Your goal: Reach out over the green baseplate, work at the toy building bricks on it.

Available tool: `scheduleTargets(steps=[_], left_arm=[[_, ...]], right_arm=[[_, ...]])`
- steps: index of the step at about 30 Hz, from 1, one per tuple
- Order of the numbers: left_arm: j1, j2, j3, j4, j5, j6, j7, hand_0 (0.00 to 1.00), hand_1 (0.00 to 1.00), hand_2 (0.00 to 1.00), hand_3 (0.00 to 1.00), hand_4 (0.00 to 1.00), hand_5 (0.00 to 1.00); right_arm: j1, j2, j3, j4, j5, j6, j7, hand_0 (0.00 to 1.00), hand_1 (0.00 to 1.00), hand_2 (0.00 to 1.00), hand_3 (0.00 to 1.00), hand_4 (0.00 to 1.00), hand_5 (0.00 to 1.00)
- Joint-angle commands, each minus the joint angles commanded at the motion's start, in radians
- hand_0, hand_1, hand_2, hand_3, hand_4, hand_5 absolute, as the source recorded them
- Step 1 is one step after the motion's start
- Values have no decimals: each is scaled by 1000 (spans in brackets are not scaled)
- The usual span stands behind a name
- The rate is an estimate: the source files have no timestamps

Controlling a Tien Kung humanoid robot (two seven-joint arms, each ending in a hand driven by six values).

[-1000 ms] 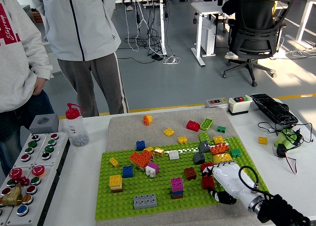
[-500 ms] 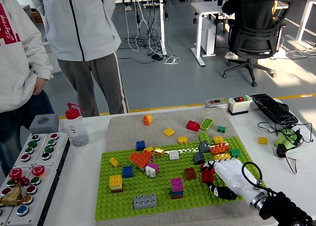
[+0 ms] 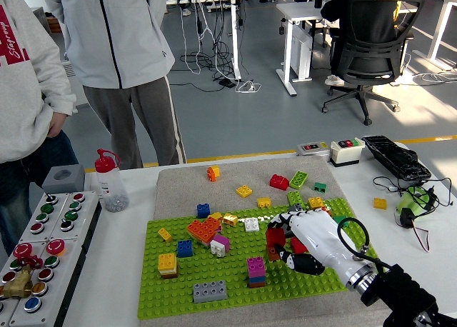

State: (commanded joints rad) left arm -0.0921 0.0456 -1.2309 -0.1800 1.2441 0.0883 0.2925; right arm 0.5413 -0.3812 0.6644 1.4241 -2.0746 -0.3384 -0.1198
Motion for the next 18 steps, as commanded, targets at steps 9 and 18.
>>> scheduleTargets(steps=[9, 18], left_arm=[[0, 0, 0, 0, 0, 0, 0, 694, 715, 705, 635, 386, 998], [2, 2, -2, 0, 6, 0, 3, 695, 716, 703, 635, 386, 998]], right_arm=[[50, 17, -65, -8, -18, 25, 3, 428, 563, 590, 586, 528, 77], [75, 32, -89, -12, -44, 53, -8, 429, 562, 590, 585, 523, 76]])
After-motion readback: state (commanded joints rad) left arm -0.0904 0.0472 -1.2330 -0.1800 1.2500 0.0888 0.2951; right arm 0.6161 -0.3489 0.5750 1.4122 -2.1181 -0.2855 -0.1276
